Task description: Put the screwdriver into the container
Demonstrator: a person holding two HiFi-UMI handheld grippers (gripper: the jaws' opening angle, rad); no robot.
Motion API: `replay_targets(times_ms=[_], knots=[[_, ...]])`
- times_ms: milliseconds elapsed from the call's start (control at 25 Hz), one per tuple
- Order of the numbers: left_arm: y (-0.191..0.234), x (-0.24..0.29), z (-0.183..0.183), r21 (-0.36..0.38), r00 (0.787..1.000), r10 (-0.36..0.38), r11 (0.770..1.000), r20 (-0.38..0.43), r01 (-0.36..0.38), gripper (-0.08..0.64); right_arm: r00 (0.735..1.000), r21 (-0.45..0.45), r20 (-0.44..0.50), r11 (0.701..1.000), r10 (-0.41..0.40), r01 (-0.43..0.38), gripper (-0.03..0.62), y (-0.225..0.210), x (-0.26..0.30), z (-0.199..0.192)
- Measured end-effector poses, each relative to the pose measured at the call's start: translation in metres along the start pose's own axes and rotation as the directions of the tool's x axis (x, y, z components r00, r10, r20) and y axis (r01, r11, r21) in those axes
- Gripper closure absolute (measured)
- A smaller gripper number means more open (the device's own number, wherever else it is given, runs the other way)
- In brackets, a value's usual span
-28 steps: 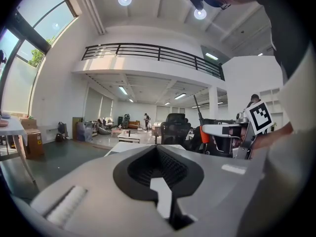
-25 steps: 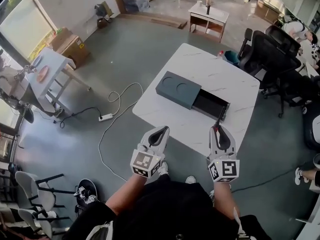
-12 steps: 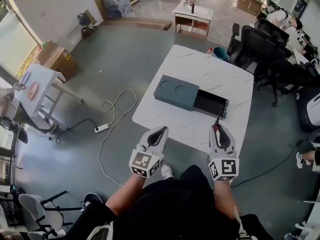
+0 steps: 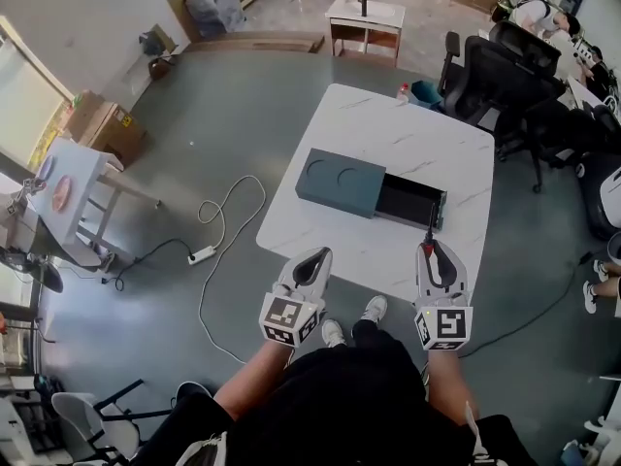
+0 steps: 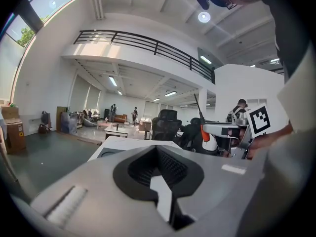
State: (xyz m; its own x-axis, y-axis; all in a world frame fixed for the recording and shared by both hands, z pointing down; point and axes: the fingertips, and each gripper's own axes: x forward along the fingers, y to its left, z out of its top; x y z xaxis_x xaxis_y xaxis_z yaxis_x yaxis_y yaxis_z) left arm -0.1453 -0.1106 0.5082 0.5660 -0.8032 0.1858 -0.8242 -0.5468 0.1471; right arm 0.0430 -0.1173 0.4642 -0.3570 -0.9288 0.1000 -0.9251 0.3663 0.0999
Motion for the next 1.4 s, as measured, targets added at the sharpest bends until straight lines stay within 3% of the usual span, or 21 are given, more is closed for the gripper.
replay_targets(times_ms=[440,920,1160,1400], knots=[[-0.005,0.065,0.023,0.043,1.000,-0.021,0.999,-0.008,0.021,0.551,0.998,-0.029,-0.026,0.998,0.051,-0.052,0.500,-0.044,0.036,-0.007],[-0.005,0.116,0.023,0.016,1.000,0.019,1.000,-0.016,-0.019,0.551,0.986,-0.124,-0.102,0.982,0.132,-0.144,0.500,-0.073,0.074,-0.036],[0.005,0.129,0.009,-0.003,0.998,0.010,1.000,-0.065,-0.010,0.551,0.979,-0.159,-0.173,0.977,0.112,-0.140,0.500,-0.078,0.091,-0.054],[0.018,0.153,0.024,0.024,0.997,-0.050,0.998,-0.058,0.051,0.551,0.959,-0.212,-0.264,0.965,0.099,-0.158,0.500,-0.081,0.115,-0.076]])
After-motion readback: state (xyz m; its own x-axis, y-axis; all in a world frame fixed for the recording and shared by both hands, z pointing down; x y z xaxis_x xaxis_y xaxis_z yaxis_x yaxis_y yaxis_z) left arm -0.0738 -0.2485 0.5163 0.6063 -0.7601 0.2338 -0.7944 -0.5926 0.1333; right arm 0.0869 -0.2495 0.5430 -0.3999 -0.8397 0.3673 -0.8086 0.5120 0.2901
